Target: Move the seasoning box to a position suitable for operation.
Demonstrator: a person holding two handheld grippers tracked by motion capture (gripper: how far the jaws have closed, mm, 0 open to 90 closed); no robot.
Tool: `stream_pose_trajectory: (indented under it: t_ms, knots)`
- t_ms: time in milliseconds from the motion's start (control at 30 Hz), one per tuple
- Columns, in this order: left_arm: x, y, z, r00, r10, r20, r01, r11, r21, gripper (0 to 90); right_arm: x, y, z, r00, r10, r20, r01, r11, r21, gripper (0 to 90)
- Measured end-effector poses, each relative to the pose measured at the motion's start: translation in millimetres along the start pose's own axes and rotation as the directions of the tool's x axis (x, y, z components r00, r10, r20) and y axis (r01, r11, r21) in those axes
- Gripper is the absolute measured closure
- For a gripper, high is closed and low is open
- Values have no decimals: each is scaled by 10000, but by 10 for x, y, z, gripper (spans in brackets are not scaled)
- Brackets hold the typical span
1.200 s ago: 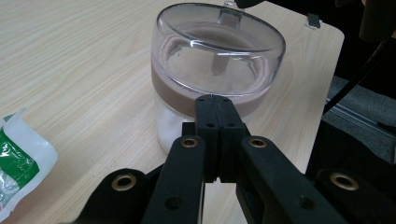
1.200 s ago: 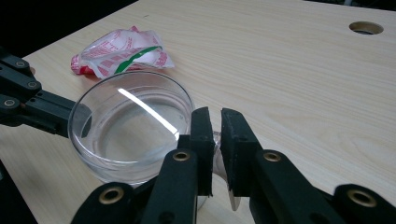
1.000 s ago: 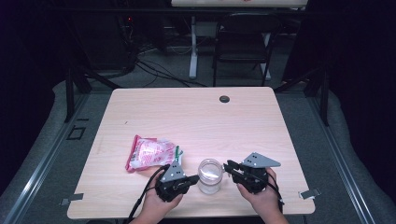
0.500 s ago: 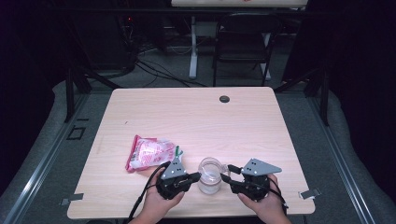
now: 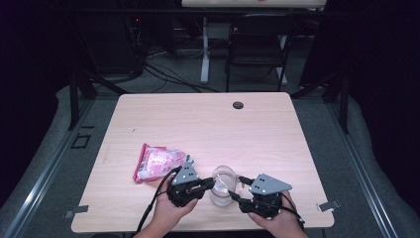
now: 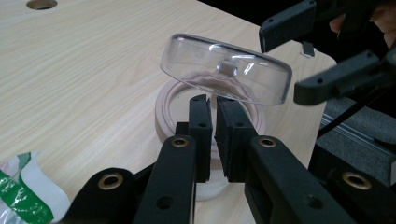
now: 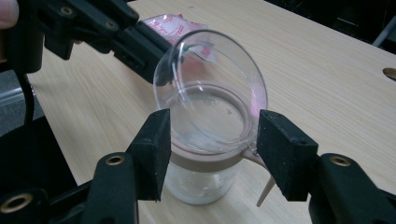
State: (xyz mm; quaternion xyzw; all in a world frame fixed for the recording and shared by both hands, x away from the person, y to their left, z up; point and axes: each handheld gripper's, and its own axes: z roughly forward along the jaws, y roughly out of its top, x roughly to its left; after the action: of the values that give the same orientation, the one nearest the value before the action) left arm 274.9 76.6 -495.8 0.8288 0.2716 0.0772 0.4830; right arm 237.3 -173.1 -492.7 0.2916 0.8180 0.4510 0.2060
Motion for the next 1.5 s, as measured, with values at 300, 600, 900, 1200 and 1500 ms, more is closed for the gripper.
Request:
stream_pose_trajectory:
  t_ms: [300,600,900,1200,1500]
  knots:
    - [3,108,7,10000,33,-40,-34,10000,-83,812,37,-19,54,9993,-301,224,300,9995,42,448]
    - [4,121,26,9997,105,-199,-105,9999,-15,763,35,-20,50,9985,-290,455,292,9996,-43,495]
    - [48,50,56,9994,-133,-323,135,9999,67,676,36,-19,49,9986,-258,471,260,9996,-50,495]
    - [64,-40,133,9974,-207,-684,227,9993,285,582,24,-19,42,9989,-187,422,189,9998,-51,497]
    - [64,-94,191,9967,-368,-728,403,9981,473,549,17,-19,37,9990,-113,432,119,9999,-120,501]
